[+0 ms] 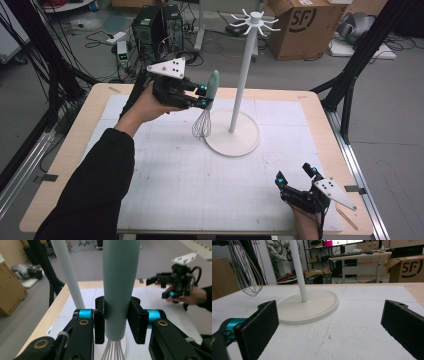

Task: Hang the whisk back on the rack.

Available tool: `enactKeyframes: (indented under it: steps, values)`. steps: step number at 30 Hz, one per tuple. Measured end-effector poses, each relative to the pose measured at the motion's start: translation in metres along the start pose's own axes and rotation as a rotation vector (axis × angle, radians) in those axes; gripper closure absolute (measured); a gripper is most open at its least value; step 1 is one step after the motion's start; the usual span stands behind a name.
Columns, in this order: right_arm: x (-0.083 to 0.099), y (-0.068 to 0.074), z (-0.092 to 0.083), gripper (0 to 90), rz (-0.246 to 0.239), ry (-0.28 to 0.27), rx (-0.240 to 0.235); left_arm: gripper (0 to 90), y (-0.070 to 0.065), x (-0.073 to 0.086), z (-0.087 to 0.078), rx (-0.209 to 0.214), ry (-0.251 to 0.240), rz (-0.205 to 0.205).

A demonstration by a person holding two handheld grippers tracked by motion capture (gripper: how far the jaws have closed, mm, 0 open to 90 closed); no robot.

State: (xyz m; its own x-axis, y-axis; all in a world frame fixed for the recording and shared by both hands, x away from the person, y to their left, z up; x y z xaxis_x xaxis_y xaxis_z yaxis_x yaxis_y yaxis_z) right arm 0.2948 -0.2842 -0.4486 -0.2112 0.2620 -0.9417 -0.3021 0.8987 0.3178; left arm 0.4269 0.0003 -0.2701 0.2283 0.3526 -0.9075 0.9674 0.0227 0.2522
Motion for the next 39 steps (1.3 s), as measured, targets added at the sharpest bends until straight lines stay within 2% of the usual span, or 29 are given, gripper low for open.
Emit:
enactKeyframes:
  steps: [7, 14, 18, 26, 32, 39]
  values:
    - [0.0, 0.0, 0.001, 0.4, 0.005, 0.0, -0.004, 69.3, 0.014, -0.022, -0.004, -0.009, -0.01, 0.008]
    - [-0.001, -0.004, 0.002, 0.4, 0.012, -0.002, -0.002, 69.3, 0.026, -0.032, -0.003, -0.003, -0.014, -0.026]
    - [-0.001, -0.007, 0.002, 0.4, 0.021, -0.002, 0.001, 69.3, 0.031, -0.041, 0.001, 0.011, -0.042, -0.043]
    - [-0.002, -0.012, 0.001, 0.4, 0.037, -0.005, 0.011, 69.3, 0.04, -0.058, 0.012, 0.026, -0.042, -0.021]
    - [-0.002, -0.015, 0.0, 0.4, 0.048, -0.008, 0.017, 69.2, 0.047, -0.067, 0.017, 0.033, -0.052, -0.026]
    - [-0.002, -0.018, 0.001, 0.4, 0.053, -0.004, 0.024, 69.3, 0.048, -0.075, 0.023, 0.052, -0.047, -0.014]
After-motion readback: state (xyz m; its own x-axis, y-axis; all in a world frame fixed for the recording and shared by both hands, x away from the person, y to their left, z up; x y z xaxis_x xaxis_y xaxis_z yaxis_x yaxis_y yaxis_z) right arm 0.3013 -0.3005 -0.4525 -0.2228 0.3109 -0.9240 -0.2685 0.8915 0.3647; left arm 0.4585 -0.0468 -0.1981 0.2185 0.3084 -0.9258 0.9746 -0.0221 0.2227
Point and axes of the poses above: each handheld gripper's, and its own axes: z roughly forward along the jaws, x roughly out of its underside, y roughly to its left, the point moved 9 cm from there along z, roughly forward along the jaws, and after that the axes turned 10 degrees about z, right-handed, at the moved point
